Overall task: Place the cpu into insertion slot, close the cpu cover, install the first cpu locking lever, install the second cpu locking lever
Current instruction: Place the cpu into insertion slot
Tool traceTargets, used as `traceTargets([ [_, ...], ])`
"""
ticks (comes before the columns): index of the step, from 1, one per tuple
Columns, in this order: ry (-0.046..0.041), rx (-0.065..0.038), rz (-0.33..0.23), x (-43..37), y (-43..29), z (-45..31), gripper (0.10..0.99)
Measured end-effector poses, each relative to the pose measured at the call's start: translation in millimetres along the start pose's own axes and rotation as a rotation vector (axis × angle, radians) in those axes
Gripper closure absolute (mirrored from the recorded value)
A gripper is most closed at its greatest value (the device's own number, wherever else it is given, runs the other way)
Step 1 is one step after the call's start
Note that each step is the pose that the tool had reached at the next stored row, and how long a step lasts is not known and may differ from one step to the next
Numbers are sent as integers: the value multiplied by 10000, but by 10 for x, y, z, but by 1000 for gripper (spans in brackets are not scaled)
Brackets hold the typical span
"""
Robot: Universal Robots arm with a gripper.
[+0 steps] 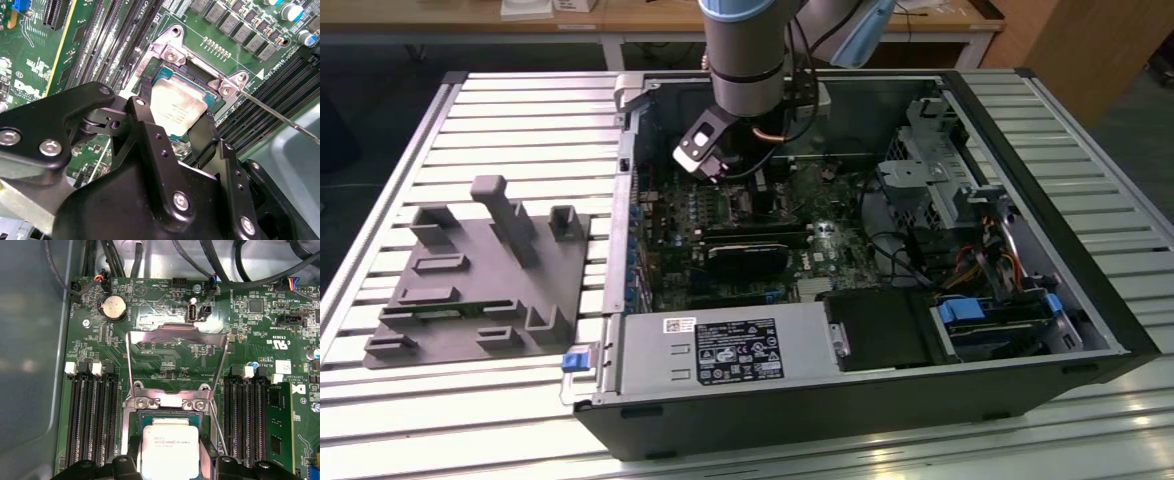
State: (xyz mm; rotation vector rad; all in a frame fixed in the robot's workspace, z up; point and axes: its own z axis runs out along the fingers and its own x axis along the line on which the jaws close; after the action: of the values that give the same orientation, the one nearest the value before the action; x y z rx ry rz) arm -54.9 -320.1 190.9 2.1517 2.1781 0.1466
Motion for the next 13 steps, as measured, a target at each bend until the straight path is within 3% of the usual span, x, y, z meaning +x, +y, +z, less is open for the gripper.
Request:
traceTargets([
  [9,-2,-1,17,0,0,1,537],
  [10,-2,-1,17,0,0,0,475],
  [13,-5,1,16,0,0,-1,475],
])
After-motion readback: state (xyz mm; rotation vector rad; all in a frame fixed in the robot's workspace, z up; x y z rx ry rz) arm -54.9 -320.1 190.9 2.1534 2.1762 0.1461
